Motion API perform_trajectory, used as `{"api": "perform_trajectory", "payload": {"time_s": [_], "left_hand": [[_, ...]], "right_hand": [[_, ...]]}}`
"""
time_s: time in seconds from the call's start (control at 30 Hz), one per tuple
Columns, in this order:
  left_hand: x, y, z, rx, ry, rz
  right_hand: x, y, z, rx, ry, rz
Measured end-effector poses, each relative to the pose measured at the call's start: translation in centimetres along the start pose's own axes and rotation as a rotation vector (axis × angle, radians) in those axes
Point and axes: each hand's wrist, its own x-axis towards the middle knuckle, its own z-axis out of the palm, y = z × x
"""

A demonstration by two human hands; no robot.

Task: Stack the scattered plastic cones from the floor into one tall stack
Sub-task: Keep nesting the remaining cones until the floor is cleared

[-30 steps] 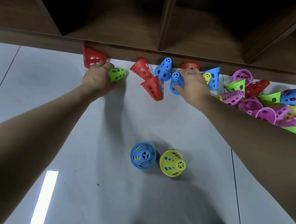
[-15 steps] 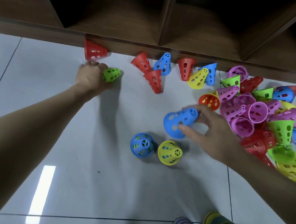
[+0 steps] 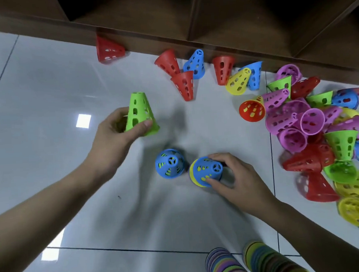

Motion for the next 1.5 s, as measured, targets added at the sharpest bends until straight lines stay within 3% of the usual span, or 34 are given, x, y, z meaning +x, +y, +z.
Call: {"api": "perform_trajectory", "payload": {"time_s": [0.1,0.23,0.37,0.57,0.67,0.73,0.8,0.9,1.03,1.23,1.5], "left_hand": [[-2.4,-0.2,0.6,0.007,-0.124,0.09],[-3.8,-2.4,1.2,0.33,-0.297,0.28],[-2.8,-4.4,1.5,0.519,-0.346,0.391],[-0.1,-5.8,1.3,0.705,-0.446,0.471],[1.5,-4.8,-0.1,0.736,-0.517,0.563],[4.2,-3.4,-1.6,0.752,-0.41,0.676],[8.6,-1.7,-3.3,0.822,-0.161,0.718],[16.9,0.5,-6.1,0.904,0.107,0.578],[23.4,3.0,-8.3,0.991,0.126,0.384],[24.5,2.9,-7.0,1.134,0.278,0.425],[24.3,1.9,-8.2,1.17,0.135,0.328]], "right_hand": [[0.6,1.1,0.4,-0.013,-0.005,0.003],[1.6,1.6,0.4,0.024,0.015,0.014],[3.0,1.2,-0.4,0.086,0.004,0.019],[10.7,-0.4,-1.0,0.228,0.234,0.051],[15.9,-0.3,-0.5,0.163,0.248,0.111],[18.8,-0.6,0.1,0.117,0.236,0.174],[21.0,-1.2,0.8,0.094,0.244,0.211],[23.5,-1.5,1.3,0.05,0.264,0.208],[25.2,-0.8,1.4,-0.006,0.247,0.253],[24.8,0.0,1.2,-0.031,0.236,0.236],[18.9,-1.2,-2.1,0.162,0.181,0.059]]}}
